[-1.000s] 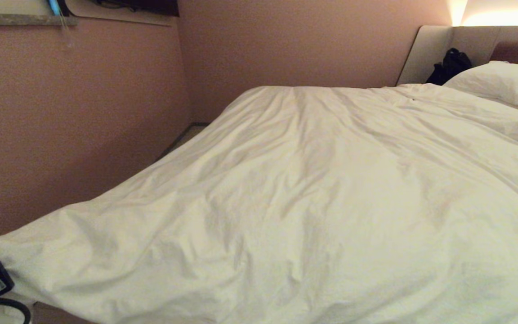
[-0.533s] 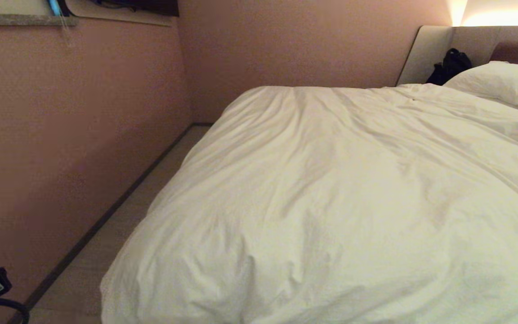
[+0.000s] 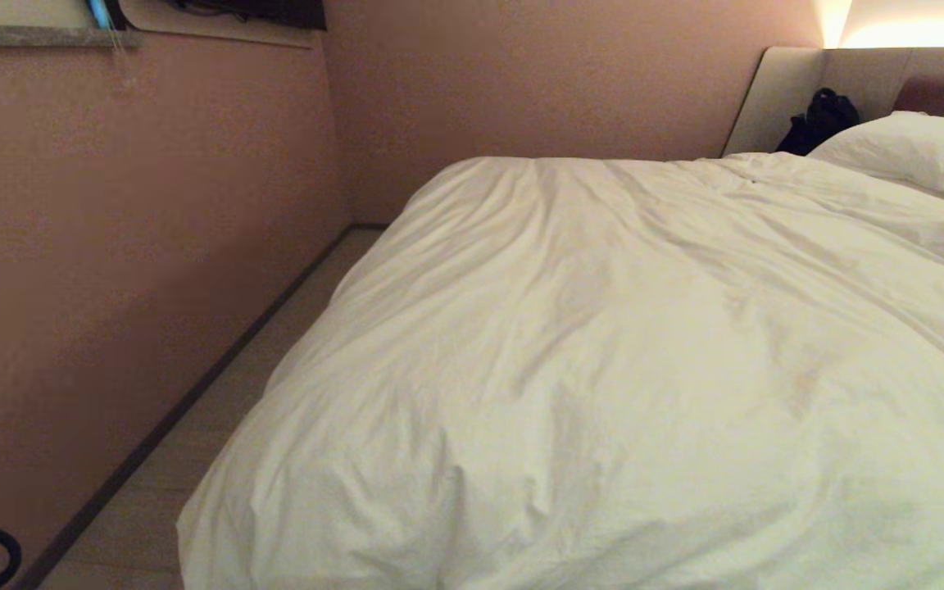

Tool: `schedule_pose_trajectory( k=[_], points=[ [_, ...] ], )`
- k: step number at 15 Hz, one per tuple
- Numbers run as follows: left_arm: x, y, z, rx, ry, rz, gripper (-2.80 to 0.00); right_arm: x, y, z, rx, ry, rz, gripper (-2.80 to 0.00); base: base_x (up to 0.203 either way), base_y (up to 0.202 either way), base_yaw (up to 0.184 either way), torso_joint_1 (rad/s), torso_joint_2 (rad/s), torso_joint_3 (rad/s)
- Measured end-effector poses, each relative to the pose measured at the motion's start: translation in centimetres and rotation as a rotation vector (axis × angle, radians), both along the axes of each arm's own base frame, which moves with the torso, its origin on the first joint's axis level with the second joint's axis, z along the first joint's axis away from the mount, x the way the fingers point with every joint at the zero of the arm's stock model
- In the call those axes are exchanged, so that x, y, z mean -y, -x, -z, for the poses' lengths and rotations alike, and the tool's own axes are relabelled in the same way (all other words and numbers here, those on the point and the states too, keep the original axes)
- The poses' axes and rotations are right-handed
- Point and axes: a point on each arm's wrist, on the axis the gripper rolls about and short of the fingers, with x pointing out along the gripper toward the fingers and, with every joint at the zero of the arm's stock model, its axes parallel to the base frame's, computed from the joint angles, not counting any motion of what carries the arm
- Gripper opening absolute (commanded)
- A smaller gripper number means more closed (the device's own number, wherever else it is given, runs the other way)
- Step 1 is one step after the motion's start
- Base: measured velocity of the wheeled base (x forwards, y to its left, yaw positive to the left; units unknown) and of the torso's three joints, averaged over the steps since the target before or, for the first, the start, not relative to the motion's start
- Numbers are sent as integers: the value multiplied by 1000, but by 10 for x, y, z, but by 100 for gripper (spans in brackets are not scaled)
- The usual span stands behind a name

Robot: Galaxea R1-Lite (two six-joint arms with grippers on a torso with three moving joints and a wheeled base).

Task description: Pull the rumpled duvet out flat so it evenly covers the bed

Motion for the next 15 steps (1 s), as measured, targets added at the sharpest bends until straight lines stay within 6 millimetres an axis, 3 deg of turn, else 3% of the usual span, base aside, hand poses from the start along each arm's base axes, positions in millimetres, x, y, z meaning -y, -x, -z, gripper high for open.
schedule_pose_trajectory(
  k=[9,10,11,15],
  points=[
    [37,50,-62,209,-140,208,0,0,0,0,0,0,0,-280,0,0,0,0,0,0],
    [44,58,-69,214,-139,243,-206,0,0,0,0,0,0,-280,0,0,0,0,0,0],
    [50,65,-75,209,-129,284,-280,0,0,0,0,0,1,-280,0,0,0,0,0,0],
    [76,100,-83,164,-76,502,-280,0,0,0,0,0,0,-280,0,0,0,0,0,0]
  ],
)
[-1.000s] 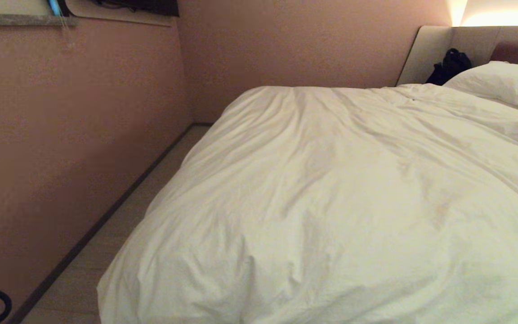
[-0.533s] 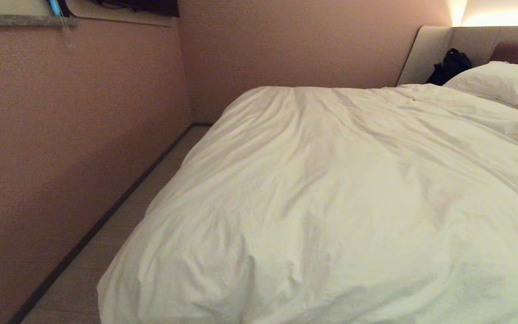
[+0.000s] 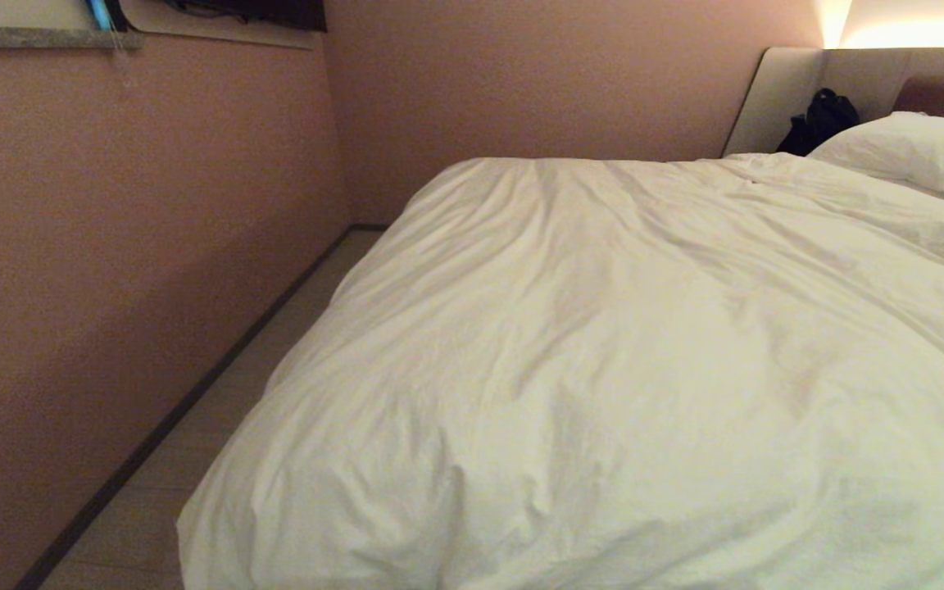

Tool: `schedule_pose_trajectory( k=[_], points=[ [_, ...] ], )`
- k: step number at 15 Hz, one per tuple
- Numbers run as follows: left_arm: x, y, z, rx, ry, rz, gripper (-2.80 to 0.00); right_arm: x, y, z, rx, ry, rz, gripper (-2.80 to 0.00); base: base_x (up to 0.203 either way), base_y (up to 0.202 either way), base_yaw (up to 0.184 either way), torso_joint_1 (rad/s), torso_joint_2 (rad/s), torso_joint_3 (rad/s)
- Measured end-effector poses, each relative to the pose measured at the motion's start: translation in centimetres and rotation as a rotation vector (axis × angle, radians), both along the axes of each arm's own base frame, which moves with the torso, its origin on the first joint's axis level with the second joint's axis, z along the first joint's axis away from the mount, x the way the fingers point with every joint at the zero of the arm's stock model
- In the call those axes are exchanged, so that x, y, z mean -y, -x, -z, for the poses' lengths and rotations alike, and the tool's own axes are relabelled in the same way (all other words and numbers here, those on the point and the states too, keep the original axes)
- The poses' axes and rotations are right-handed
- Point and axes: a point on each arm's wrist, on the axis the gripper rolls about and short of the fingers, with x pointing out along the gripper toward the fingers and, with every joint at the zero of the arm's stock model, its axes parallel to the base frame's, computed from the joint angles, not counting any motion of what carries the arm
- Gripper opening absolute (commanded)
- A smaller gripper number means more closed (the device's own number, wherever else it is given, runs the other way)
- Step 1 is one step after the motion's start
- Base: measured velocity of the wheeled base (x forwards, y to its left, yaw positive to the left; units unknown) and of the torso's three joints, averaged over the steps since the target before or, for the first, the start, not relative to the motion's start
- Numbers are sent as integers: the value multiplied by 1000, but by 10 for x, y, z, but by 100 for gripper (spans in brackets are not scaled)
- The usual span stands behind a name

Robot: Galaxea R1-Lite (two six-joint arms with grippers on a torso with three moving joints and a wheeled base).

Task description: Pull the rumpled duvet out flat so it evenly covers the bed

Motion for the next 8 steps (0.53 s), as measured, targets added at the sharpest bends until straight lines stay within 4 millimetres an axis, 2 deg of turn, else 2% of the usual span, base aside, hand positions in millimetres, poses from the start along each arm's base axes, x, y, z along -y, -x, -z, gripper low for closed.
schedule_pose_trajectory(
  k=[4,8],
  points=[
    [10,32,-1,43,-49,103,-280,0,0,0,0,0,0,-280,0,0,0,0,0,0],
    [13,58,8,80,-125,131,-280,0,0,0,0,0,0,-280,0,0,0,0,0,0]
  ],
)
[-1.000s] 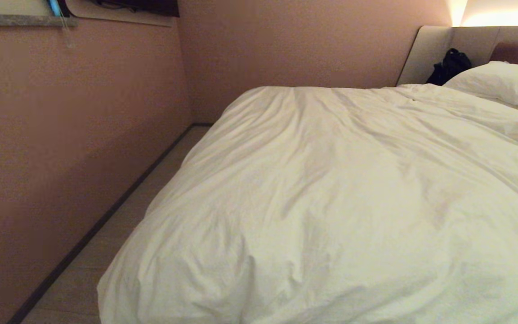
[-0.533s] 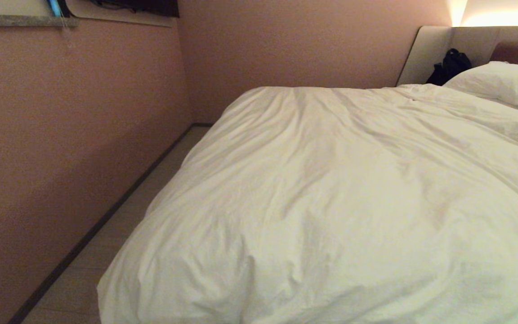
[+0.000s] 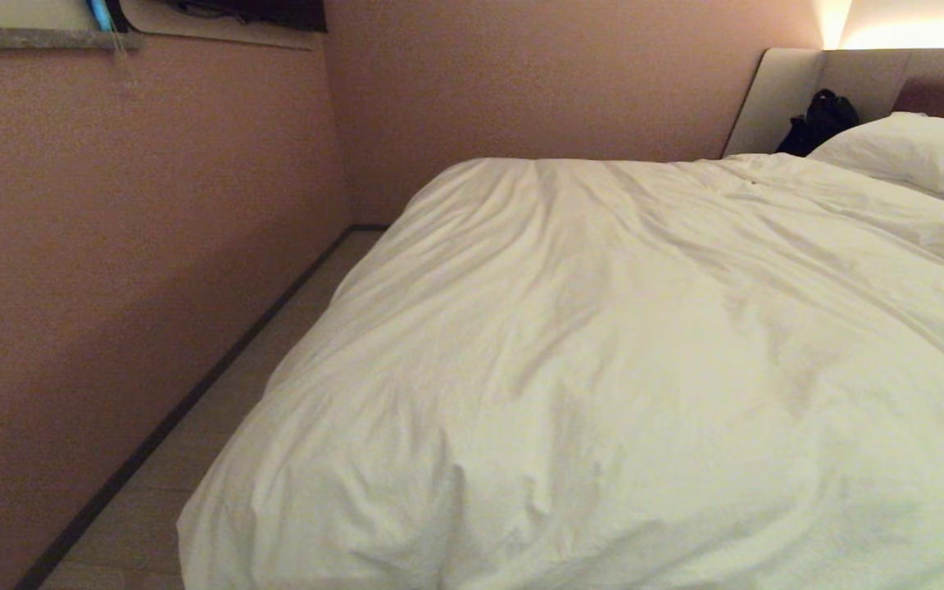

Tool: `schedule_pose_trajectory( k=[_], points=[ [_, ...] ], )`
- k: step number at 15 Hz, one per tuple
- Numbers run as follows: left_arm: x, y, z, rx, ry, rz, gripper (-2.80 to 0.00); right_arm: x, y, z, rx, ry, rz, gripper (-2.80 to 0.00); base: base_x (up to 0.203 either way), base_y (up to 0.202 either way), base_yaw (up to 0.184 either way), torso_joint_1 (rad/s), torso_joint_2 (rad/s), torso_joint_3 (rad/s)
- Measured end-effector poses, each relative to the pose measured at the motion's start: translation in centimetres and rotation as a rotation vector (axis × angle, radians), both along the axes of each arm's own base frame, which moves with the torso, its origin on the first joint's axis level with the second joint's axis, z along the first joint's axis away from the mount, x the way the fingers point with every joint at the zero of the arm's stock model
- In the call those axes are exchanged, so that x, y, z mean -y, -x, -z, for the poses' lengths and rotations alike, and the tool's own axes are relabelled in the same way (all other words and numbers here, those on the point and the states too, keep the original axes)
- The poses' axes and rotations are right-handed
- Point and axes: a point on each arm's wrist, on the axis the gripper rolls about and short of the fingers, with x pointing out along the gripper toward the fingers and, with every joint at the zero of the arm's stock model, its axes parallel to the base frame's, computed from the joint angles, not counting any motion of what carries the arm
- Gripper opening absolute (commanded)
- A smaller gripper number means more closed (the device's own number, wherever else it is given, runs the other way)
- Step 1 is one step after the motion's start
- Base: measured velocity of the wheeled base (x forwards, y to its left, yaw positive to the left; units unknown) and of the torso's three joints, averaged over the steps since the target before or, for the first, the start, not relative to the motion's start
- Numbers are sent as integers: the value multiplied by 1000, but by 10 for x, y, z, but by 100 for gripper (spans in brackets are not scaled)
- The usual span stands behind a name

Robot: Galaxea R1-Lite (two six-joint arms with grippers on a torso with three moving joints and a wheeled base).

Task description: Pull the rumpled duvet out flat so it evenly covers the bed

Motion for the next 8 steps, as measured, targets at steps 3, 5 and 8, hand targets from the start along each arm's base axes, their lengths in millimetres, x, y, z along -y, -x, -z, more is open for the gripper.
schedule_pose_trajectory(
  k=[3,5,8],
  points=[
    [1,15,10,42,-101,-4,-280,0,0,0,0,0,0,-280,0,0,0,0,0,0],
    [2,18,16,47,-113,0,-280,0,0,0,0,0,1,-280,0,0,0,0,0,0],
    [2,17,25,28,-120,16,-280,0,0,0,0,0,0,-280,0,0,0,0,0,0]
  ],
)
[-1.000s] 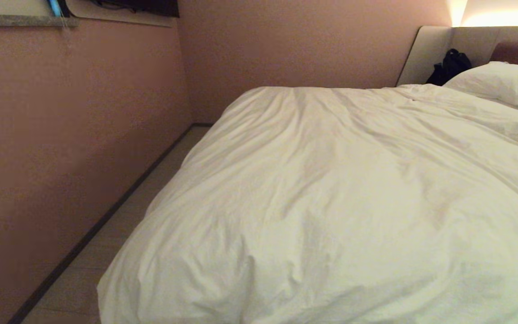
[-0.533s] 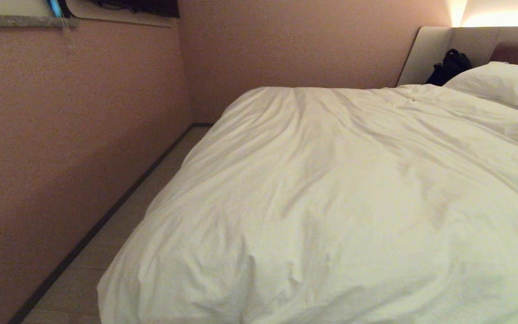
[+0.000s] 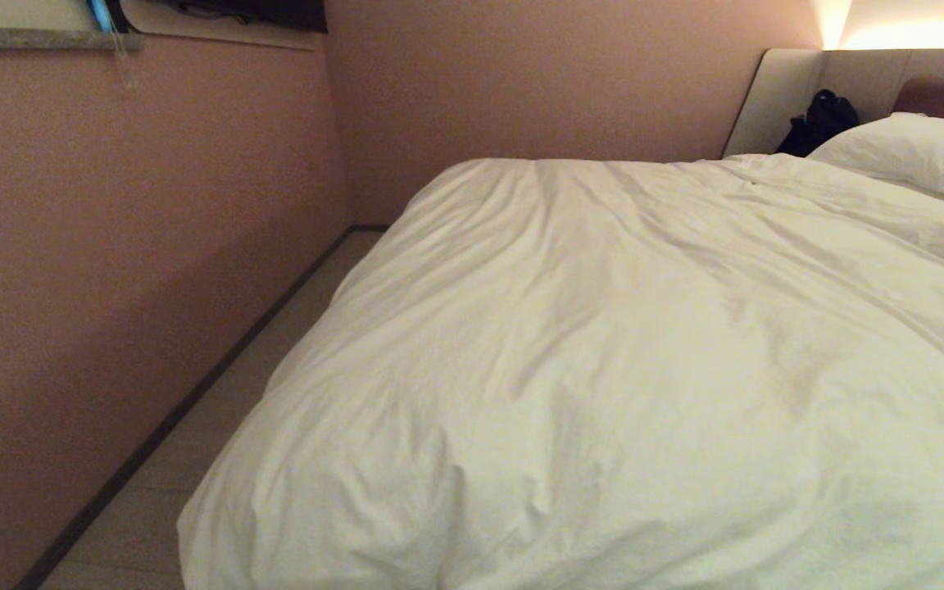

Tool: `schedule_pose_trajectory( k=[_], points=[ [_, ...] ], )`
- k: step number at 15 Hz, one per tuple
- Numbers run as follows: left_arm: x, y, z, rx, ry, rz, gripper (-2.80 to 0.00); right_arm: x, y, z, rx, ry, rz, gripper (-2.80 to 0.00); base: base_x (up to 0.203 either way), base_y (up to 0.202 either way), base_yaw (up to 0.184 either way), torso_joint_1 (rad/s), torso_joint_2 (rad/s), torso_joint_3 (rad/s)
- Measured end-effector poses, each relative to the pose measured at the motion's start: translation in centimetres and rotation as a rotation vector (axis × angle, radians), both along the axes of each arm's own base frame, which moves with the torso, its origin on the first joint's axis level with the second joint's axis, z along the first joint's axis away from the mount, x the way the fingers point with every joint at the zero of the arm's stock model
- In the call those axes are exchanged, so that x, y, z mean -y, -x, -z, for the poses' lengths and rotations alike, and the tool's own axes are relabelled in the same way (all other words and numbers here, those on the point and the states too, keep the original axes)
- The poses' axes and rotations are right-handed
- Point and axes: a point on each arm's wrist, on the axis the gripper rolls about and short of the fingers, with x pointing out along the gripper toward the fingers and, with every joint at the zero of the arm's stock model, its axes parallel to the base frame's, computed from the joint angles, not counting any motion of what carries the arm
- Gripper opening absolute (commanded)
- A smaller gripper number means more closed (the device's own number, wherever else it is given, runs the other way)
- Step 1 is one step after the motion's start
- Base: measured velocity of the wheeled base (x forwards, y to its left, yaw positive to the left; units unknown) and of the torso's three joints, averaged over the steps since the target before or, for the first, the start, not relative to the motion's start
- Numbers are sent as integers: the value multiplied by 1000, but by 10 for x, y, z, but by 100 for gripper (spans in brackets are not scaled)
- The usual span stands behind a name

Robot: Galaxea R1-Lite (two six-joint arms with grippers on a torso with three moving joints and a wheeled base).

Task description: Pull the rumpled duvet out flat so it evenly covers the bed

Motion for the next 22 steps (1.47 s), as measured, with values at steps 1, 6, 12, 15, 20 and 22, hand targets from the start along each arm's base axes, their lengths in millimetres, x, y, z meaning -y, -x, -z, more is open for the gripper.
schedule_pose_trajectory(
  k=[1,6,12,15,20,22],
  points=[
    [0,0,2,-3,0,18,-280,0,0,0,0,0,0,-280,0,0,0,0,0,0],
    [-2,10,26,21,-34,77,-280,0,0,0,0,0,0,-280,0,0,0,0,0,0],
    [-2,19,62,68,-70,68,-280,0,0,0,0,0,0,-280,0,0,0,0,0,0],
    [-2,13,80,51,-71,66,-280,0,0,0,0,0,0,-280,0,0,0,0,0,0],
    [-2,0,107,30,-66,62,-280,0,0,0,0,0,0,-280,0,0,0,0,0,0],
    [-2,-1,109,22,-59,63,-280,0,0,0,0,0,0,-280,0,0,0,0,0,0]
  ],
)
